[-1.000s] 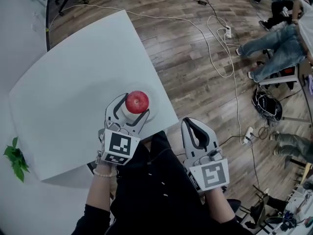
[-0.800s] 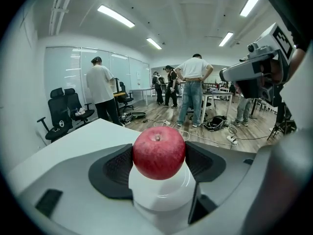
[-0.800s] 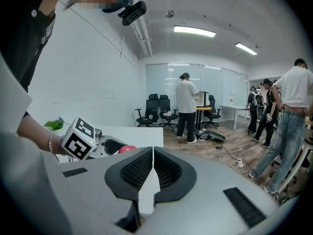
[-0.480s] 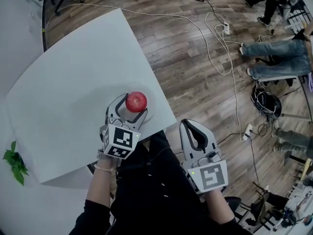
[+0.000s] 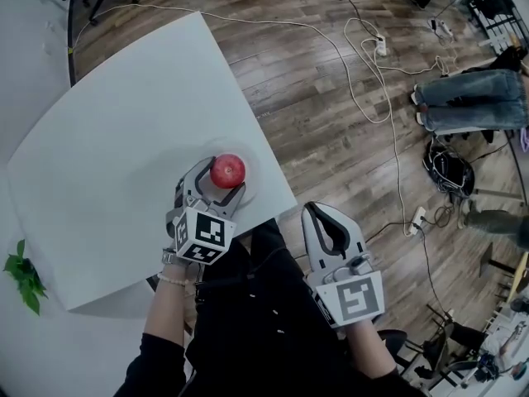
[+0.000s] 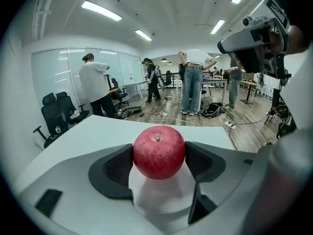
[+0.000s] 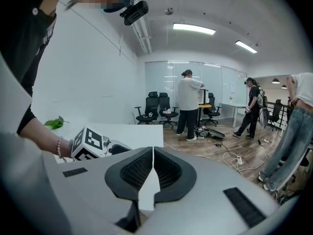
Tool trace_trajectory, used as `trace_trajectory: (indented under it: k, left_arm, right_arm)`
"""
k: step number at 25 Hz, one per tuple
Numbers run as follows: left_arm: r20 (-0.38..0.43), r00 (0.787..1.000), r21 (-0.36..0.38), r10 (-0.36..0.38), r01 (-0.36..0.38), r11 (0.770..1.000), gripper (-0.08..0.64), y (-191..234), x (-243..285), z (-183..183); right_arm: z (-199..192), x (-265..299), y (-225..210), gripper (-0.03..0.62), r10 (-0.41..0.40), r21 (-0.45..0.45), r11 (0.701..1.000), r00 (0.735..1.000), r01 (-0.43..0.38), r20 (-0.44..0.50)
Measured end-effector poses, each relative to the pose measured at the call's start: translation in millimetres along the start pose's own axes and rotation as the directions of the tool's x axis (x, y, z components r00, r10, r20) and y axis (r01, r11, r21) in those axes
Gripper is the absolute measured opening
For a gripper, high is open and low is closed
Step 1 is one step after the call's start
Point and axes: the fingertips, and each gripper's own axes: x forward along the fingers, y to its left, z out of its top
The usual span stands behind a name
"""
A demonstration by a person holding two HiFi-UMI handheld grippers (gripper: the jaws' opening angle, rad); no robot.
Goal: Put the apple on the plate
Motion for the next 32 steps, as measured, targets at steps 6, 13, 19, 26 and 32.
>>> trace_trajectory:
  k: [6,13,19,26,32]
  left_arm:
    - [0.002,1.000,0.003,-0.002,0.002,1.000,0.347,-1.5,-0.8,-3.4]
    - [0.024,1.000,-0.009,-0.010,0.010,1.000,0.347,-1.6,-0.4,-3.2]
    - [0.047,0.998,-0.028,-0.032,0.033,0.999,0.348,-5.5,-1.3,-1.1]
    - [0.078,0.997,-0.067,-0.027,0.032,0.997,0.348,-1.5,-10.2,7.3]
    - [0.116,0.993,-0.095,-0.035,0.046,0.994,0.348,0.9,-25.4,17.7]
  right_arm:
    - [-0.6,0.0,1.9,0.044,0.003,0.000,1.000,1.000,-0.003,0.005]
    - [-0.7,-1.2,1.5,0.044,-0.002,0.000,1.000,1.000,0.002,0.002]
    - [-3.2,-2.3,3.3,0.044,-0.001,-0.001,1.000,1.000,0.001,0.003]
    - [-2.5,-0.3,11.3,0.044,0.007,-0.002,1.000,1.000,-0.007,0.009]
    - [0.3,-0.9,19.9,0.044,-0.002,0.004,1.000,1.000,0.002,0.021]
